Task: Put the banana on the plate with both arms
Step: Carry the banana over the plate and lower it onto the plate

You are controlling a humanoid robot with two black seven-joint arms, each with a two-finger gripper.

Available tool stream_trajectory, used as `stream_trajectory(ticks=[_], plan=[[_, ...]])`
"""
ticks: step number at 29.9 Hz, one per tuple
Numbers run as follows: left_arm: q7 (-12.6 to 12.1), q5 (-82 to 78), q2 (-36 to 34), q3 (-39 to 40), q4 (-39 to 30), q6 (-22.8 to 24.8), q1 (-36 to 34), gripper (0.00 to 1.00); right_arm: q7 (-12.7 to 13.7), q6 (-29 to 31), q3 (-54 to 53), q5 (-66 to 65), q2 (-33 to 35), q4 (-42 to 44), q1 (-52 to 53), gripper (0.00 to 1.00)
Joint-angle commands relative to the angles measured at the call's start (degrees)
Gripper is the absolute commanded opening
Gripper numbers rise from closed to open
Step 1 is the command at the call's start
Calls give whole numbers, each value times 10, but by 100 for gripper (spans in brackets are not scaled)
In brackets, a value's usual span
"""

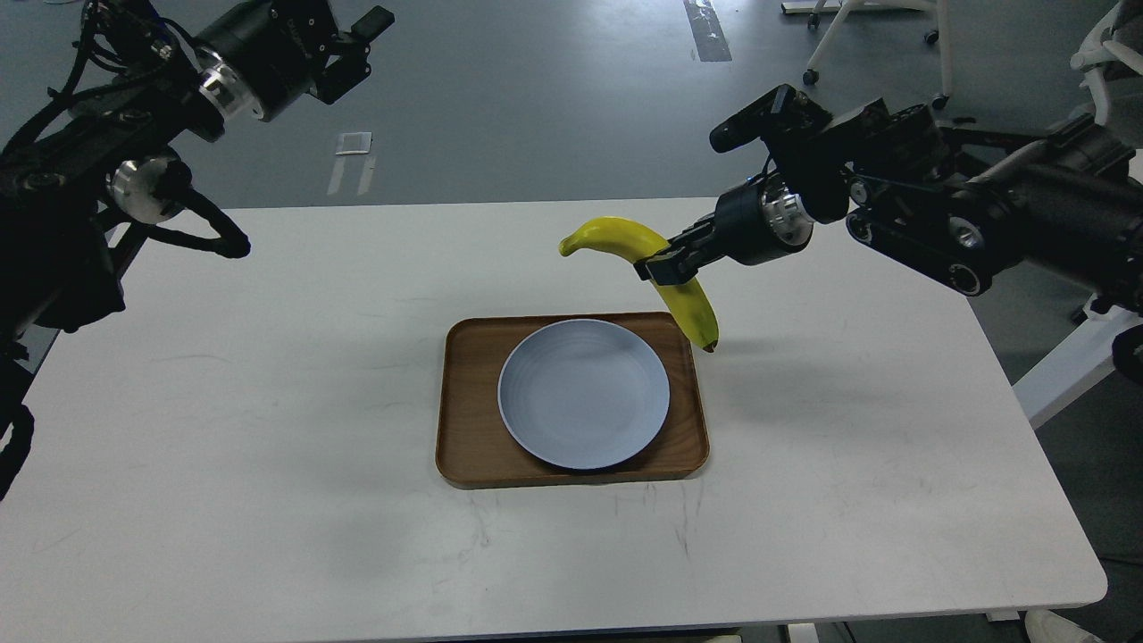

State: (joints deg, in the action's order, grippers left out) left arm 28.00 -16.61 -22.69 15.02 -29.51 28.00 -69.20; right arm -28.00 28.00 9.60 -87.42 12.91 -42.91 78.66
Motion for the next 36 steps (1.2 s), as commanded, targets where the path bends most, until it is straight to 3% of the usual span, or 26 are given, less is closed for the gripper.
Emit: stream_trajectory(ticks=[1,15,36], plan=[[0,0,-1,-1,1,0,0,97,0,0,2,6,-53,40,-16,24],[0,0,-2,-1,1,0,1,97,0,0,28,29,-128,96,-47,26],[0,0,-2,-1,1,0,1,97,0,0,44,52,-129,127,-68,34]])
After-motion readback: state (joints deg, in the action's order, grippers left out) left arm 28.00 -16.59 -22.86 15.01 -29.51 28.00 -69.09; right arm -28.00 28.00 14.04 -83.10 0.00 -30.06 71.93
